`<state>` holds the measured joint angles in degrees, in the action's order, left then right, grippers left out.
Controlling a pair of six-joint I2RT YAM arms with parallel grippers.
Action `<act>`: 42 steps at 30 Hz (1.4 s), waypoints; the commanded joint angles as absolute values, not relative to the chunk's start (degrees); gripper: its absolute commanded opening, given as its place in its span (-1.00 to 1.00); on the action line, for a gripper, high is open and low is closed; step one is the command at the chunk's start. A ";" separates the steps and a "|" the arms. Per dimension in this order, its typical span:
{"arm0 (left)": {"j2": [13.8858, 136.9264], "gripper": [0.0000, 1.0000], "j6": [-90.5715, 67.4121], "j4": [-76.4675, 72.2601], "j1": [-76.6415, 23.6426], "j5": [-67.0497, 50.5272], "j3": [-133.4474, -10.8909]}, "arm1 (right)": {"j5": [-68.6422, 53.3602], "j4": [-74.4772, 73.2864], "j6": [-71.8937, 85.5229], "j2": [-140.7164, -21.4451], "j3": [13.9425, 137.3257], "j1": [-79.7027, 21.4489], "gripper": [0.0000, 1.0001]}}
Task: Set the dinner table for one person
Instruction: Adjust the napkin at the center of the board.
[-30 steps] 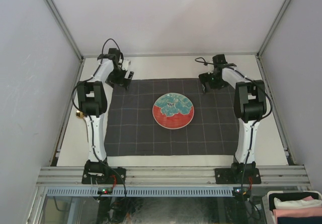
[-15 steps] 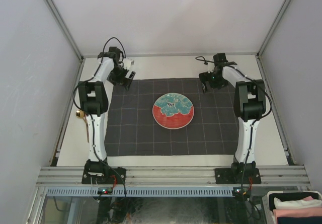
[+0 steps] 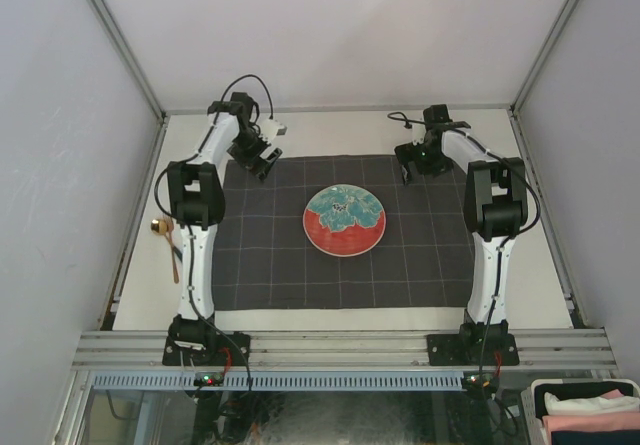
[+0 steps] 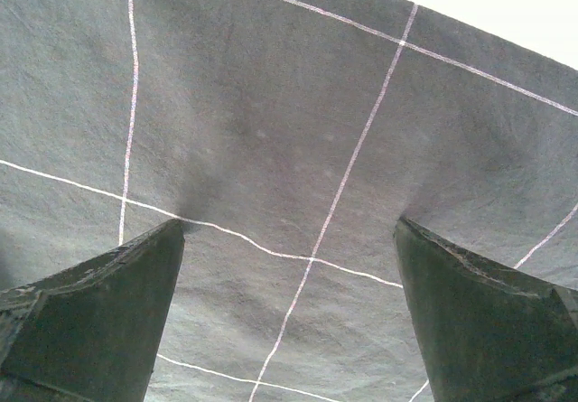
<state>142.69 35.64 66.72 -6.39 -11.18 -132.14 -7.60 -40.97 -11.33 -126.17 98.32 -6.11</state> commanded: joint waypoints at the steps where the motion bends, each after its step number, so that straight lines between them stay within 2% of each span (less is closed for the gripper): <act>1: 143.12 1.00 38.89 68.06 -6.97 -12.37 -134.66 | -8.17 -41.22 -11.82 -126.43 100.02 -6.82 0.99; 16: 144.58 1.00 37.76 66.52 -8.88 -10.54 -134.48 | -7.88 -40.94 -12.10 -126.77 100.17 -6.79 0.99; 20: 144.64 0.94 36.36 65.57 -8.92 -9.36 -134.23 | -7.87 -40.94 -12.27 -127.94 102.00 -6.56 0.99; 30: 143.54 1.00 34.12 60.22 -8.85 -7.12 -133.45 | -8.57 -42.86 -12.68 -132.32 109.37 -5.87 0.99; 38: 143.75 1.00 34.09 61.50 -8.86 -7.59 -133.50 | -8.39 -44.01 -12.79 -132.00 108.59 -5.49 0.99; 42: 143.88 0.88 34.60 63.14 -8.88 -6.94 -132.64 | -8.80 -43.90 -12.79 -129.31 104.69 -5.18 0.99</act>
